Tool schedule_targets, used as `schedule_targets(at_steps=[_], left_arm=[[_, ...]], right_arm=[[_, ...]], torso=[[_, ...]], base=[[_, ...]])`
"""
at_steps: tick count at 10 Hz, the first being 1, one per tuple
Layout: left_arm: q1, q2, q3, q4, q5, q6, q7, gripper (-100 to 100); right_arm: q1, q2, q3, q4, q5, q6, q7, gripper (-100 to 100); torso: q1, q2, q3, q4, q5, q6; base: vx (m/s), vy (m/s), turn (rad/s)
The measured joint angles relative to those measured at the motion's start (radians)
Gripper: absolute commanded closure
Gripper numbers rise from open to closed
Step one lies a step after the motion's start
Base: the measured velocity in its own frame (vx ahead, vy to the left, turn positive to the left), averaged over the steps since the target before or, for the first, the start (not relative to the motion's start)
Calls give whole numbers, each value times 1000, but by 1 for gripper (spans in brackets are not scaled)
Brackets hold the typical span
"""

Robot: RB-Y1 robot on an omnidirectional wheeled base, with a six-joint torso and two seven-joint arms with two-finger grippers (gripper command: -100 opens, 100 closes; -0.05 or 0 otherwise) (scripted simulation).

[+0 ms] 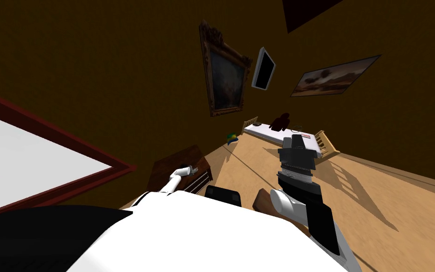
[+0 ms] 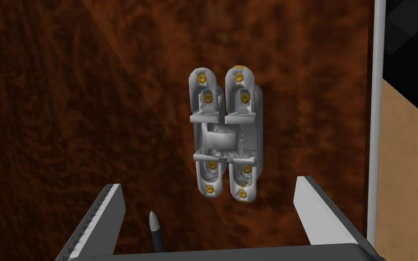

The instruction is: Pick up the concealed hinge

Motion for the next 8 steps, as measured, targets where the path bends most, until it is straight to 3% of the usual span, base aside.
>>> schedule_targets(at_steps=[5, 8], left_arm=[[-59, 31, 11, 163, 35, 28, -1, -100], [-80, 52, 20, 216, 39, 86, 25, -100]], right_arm=[[0, 0, 0, 0, 0, 0, 0, 0], [0, 0, 0, 0, 0, 0, 0, 0]], torso=[[0, -2, -1, 0, 0, 0], [-1, 0, 0, 0, 0, 0]], base=[[66, -22, -27], [55, -24, -10]])
